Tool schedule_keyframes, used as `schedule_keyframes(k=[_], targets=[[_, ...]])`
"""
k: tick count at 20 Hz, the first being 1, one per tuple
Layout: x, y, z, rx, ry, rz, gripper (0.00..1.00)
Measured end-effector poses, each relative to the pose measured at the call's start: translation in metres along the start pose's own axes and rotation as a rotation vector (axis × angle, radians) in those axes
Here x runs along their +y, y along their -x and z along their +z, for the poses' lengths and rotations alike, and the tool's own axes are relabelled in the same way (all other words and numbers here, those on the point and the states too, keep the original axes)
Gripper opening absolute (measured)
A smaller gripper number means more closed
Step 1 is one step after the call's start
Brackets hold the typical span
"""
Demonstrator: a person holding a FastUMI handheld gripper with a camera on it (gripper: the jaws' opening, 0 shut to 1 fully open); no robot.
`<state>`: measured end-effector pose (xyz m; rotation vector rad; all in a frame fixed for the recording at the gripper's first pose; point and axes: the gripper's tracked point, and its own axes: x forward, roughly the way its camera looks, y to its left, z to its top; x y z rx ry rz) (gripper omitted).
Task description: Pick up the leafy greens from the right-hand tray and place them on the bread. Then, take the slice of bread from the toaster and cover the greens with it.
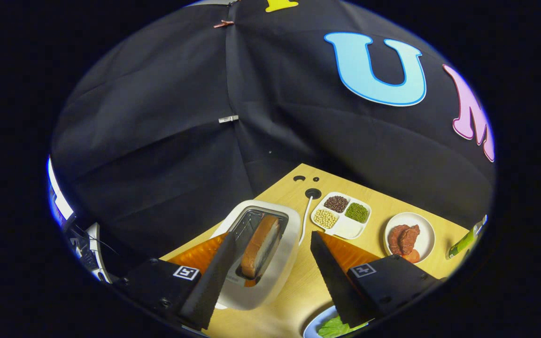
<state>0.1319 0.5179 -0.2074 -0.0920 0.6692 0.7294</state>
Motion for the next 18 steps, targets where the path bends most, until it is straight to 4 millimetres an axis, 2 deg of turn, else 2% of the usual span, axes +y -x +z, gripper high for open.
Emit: schedule_keyframes(k=[2,4,5,7,10,13,16,18], targets=[[0.002,-0.011,-0.005,0.013,0.013,-0.02,1.0],[0.01,-0.016,-0.009,0.026,0.02,-0.021,0.89],[0.014,-0.02,-0.011,0.031,0.025,-0.022,0.79],[0.017,-0.023,-0.015,0.045,0.039,-0.026,0.73],[0.015,-0.029,-0.022,0.07,0.039,-0.047,0.52],[0.014,-0.03,-0.026,0.101,0.003,-0.05,0.2],[0.014,-0.025,-0.021,0.107,-0.012,-0.046,0.16],[0.015,-0.017,-0.01,0.084,-0.005,-0.042,0.14]])
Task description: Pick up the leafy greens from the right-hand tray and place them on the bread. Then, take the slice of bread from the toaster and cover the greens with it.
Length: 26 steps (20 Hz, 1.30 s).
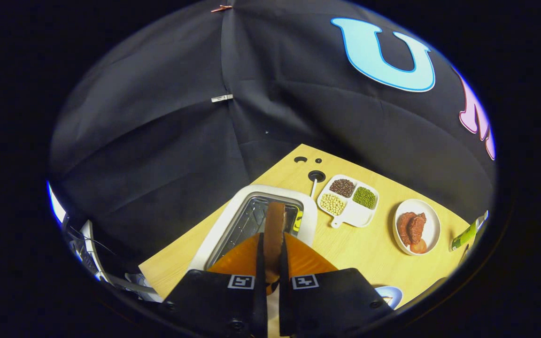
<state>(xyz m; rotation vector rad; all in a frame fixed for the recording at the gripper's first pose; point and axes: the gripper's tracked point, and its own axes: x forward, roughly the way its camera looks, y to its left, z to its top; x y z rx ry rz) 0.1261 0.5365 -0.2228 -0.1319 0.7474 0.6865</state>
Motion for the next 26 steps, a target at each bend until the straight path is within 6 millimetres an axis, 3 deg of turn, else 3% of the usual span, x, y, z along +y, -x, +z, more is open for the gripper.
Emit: schedule_keyframes(k=[7,15,20,23,26], targets=[[-0.017,0.056,0.056,-0.119,-0.037,0.01,0.12],[-0.075,0.134,0.067,-0.196,-0.135,0.012,0.12],[-0.109,0.156,0.034,-0.197,-0.207,0.012,0.12],[-0.126,0.162,-0.003,-0.165,-0.268,0.014,0.12],[-0.142,0.158,-0.053,-0.098,-0.314,0.006,0.12]])
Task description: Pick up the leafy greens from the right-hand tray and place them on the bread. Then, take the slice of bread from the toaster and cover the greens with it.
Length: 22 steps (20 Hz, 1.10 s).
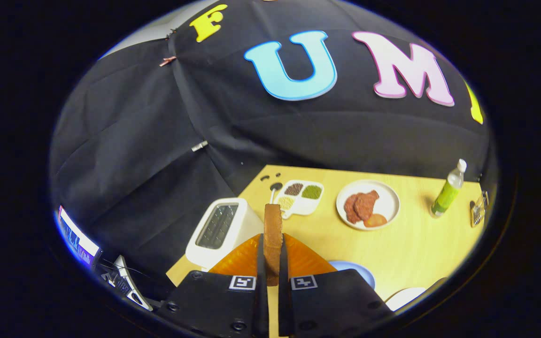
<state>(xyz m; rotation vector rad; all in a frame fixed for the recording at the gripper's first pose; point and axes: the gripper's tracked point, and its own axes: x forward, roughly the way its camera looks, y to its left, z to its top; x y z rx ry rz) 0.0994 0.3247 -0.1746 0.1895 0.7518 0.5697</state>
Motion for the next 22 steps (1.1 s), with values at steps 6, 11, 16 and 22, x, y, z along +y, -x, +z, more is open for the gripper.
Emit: schedule_keyframes(k=[6,11,16,22], targets=[[-0.04,-0.007,-0.059,0.082,-0.087,-0.007,0.12],[-0.066,-0.019,-0.101,0.129,-0.106,-0.011,0.12],[-0.093,-0.025,-0.12,0.149,-0.146,-0.048,0.12],[-0.127,-0.023,-0.135,0.177,-0.175,-0.133,0.31]])
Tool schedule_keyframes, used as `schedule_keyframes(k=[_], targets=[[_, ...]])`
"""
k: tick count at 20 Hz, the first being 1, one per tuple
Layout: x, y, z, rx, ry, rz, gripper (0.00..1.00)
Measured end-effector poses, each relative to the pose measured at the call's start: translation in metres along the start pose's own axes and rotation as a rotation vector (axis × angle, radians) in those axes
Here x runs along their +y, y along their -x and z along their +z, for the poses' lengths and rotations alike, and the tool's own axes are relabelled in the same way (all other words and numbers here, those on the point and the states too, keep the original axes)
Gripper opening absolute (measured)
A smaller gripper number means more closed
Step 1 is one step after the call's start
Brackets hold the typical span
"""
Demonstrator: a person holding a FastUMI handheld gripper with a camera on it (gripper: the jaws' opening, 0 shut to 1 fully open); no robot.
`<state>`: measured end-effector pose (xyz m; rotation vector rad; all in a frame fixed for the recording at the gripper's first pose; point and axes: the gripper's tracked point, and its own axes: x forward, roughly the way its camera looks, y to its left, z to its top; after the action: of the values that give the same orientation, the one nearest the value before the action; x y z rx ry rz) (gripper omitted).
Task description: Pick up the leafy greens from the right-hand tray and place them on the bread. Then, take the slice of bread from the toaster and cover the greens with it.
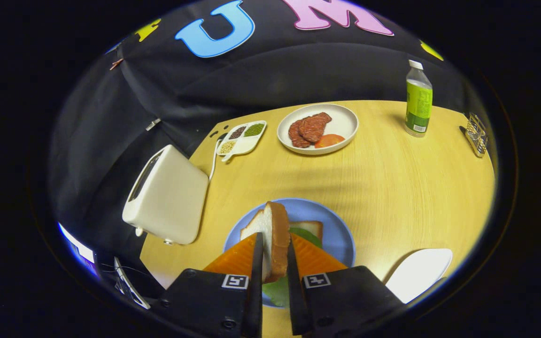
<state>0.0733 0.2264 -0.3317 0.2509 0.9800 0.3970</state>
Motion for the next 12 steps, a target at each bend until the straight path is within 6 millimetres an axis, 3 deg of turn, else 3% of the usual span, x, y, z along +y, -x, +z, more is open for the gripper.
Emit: schedule_keyframes(k=[5,8,12], targets=[[-0.025,0.008,-0.016,0.008,0.046,-0.085,0.7],[-0.039,0.024,-0.014,-0.012,0.069,-0.114,0.97],[-0.056,0.06,0.003,-0.079,0.109,-0.154,0.99]])
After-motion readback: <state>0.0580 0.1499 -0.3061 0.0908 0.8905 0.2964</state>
